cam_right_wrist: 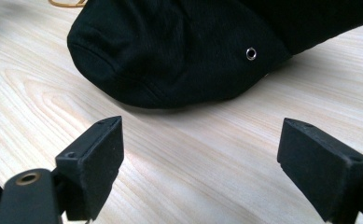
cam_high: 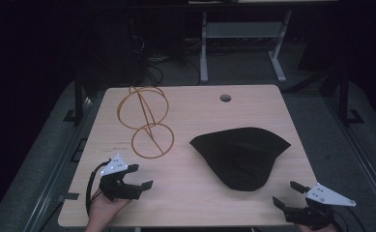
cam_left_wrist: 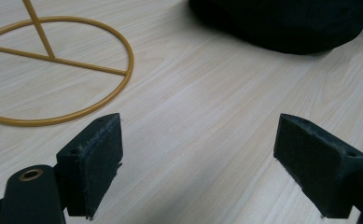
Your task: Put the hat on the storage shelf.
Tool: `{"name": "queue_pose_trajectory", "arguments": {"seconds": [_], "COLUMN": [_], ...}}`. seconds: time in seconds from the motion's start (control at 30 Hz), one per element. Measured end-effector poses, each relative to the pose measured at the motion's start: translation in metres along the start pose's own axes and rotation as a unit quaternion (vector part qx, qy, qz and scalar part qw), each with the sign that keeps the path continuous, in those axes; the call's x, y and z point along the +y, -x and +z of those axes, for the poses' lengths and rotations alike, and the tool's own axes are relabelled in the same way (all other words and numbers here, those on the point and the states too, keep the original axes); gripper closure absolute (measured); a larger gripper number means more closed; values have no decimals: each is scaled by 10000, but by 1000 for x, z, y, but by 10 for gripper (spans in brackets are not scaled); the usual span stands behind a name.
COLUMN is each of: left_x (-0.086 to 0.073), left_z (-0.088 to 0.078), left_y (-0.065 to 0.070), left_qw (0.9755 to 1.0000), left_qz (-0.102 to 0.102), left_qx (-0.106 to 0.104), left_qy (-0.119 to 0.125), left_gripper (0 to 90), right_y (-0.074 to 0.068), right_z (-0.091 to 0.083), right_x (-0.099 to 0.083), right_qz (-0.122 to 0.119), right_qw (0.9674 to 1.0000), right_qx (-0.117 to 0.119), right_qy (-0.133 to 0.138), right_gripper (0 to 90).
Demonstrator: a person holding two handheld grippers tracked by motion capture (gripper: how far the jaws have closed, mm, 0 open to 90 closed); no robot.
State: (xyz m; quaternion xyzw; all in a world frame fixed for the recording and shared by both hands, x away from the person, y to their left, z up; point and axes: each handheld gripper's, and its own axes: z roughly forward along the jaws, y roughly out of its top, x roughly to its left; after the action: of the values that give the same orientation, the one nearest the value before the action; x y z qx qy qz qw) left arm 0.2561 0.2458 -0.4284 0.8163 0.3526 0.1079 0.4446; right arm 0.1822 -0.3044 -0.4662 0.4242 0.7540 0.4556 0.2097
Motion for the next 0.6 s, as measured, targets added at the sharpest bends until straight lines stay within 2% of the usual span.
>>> {"name": "queue_pose_trajectory", "arguments": {"seconds": [0.23,0.6], "left_x": [0,11], "left_z": [2,0], "left_y": [4,20], "left_qw": [10000,9992], "left_qz": [57,217], "left_qx": [-47,-305], "left_qy": [-24,139], "left_gripper": [151,151], "right_y": [0,-7], "right_z": [-1,1], "right_x": [-1,5], "right_qz": [20,-24], "right_qw": [10000,10000], "right_qx": [3,37], "right_qy": [-10,31], "right_gripper": [140,140]}}
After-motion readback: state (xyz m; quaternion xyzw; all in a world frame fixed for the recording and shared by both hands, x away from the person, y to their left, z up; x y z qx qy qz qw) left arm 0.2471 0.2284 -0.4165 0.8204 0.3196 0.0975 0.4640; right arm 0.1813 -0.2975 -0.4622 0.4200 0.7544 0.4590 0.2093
